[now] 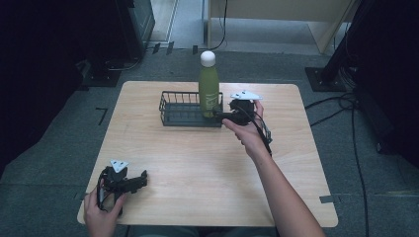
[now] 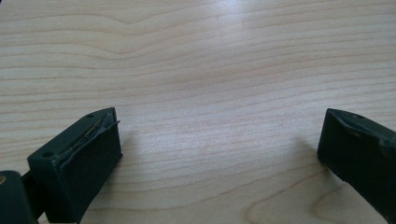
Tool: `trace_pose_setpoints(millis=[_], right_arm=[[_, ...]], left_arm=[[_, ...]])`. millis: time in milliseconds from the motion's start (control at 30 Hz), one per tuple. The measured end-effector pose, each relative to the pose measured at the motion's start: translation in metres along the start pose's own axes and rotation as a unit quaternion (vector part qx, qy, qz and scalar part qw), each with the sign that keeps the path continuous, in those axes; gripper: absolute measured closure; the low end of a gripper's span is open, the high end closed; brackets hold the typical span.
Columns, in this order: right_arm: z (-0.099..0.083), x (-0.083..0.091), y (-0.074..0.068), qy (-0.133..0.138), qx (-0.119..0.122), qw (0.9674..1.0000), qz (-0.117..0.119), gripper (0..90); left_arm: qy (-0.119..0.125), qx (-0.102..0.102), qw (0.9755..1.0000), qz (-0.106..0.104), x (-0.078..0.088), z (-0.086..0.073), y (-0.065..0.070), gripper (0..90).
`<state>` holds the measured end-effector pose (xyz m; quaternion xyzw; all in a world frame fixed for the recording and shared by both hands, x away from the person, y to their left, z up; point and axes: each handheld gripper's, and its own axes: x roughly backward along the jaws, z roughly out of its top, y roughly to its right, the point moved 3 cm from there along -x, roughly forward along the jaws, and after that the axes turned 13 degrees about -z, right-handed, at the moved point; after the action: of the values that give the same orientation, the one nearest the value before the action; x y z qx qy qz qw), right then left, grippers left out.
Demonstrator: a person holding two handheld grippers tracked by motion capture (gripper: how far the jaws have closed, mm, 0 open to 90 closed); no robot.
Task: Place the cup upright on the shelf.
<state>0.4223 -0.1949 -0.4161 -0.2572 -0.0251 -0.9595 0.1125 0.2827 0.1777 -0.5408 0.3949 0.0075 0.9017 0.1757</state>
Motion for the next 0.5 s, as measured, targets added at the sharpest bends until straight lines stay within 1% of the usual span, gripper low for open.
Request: trace_pose_setpoints(millis=[300, 500], right_arm=[[-0.009, 0.018, 0.01, 0.008, 0.005, 0.9999, -0.007, 7.7], [-0.015, 0.03, 0.016, 0.006, 0.006, 1.0, -0.005, 6.7]], left_arm=[[0.0, 0.0, 1.0, 0.0, 0.0, 0.0, 0.0, 0.0], [0.0, 0.0, 1.0, 0.0, 0.0, 0.0, 0.0, 0.0]])
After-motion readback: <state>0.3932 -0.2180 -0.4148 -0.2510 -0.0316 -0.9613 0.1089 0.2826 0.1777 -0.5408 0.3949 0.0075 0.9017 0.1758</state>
